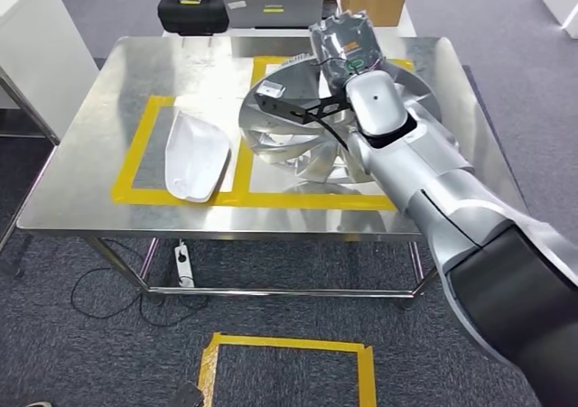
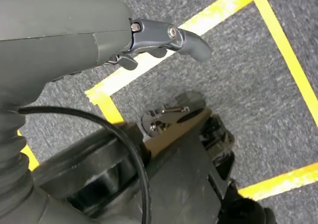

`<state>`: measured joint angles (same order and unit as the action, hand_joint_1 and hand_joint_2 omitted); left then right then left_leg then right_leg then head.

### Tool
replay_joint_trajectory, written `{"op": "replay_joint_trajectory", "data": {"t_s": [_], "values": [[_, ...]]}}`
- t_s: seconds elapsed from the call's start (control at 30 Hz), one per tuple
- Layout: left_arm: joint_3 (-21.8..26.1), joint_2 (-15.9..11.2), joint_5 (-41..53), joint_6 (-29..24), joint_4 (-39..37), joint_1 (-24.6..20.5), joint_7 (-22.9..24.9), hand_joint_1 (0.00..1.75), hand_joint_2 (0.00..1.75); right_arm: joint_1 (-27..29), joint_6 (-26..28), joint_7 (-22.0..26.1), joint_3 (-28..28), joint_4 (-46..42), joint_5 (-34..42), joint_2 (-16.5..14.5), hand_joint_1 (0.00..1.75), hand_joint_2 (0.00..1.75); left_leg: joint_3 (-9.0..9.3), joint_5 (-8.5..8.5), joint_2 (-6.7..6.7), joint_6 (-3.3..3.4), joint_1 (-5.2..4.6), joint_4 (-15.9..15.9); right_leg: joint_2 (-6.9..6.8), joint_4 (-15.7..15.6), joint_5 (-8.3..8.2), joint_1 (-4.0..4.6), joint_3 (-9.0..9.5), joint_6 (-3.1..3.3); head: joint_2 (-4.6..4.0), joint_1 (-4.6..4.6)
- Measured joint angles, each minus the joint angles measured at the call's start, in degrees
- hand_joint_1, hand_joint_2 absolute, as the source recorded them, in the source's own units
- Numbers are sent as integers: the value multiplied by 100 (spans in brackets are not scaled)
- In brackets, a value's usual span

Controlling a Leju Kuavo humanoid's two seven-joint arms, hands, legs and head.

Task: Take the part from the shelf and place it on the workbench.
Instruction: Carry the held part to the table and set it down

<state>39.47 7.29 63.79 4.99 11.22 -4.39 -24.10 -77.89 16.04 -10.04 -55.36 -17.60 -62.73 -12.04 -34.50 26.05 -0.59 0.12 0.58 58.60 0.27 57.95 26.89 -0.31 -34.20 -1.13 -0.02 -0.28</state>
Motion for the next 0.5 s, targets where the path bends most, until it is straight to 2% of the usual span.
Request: {"op": "replay_joint_trajectory", "data": {"t_s": [0.07,0.1,0.2,0.23,0.27,0.3,0.33,0.4,0.43,0.5], "values": [[-1,4,3,4,1,-1,2,0,175,-3,-47,3,-60,8,-44,-37,175,175,-10,80,9,-63,7,82,-11,-52,-37,-21,43,63,0,-13],[-2,3,4,5,1,-1,2,0,175,-3,-57,7,-79,16,-57,-54,175,175,-76,205,13,-89,10,258,-19,-79,-57,-36,61,89,0,-26],[-5,3,6,13,-1,5,8,0,175,16,-57,11,-117,53,-86,-79,175,175,-432,695,19,-151,32,1169,-30,-92,-77,-40,62,123,0,-50],[-7,3,7,14,-1,7,10,0,175,25,-49,16,-129,63,-102,-85,131,131,-488,747,19,-161,39,1344,-29,-91,-81,-39,58,124,0,-51],[-10,2,8,14,-1,6,11,0,175,34,-38,25,-139,71,-124,-92,87,87,-454,697,19,-166,45,1329,-26,-90,-86,-39,55,120,0,-52],[-13,1,9,14,-1,4,12,0,175,38,-19,37,-145,74,-149,-99,44,44,-330,568,20,-163,51,1126,-23,-88,-94,-40,53,111,0,-52],[-14,-1,9,12,0,0,13,0,175,37,4,51,-145,75,-172,-103,0,0,-127,398,23,-156,58,765,-22,-85,-102,-41,52,98,0,-53],[-22,0,9,7,1,-13,14,0,175,36,87,87,-145,75,-223,-107,0,0,207,194,25,-118,48,129,-20,-77,-116,-24,41,48,0,-44],[-27,1,11,3,1,-16,16,0,175,42,141,109,-145,76,-244,-108,0,0,280,161,23,-89,36,-33,-19,-77,-126,-17,34,16,0,-38],[-36,4,19,-1,1,-21,20,0,175,76,282,151,-145,76,-280,-113,0,0,268,136,17,-11,12,-75,-14,-96,-155,-20,22,-56,0,-28]]}}
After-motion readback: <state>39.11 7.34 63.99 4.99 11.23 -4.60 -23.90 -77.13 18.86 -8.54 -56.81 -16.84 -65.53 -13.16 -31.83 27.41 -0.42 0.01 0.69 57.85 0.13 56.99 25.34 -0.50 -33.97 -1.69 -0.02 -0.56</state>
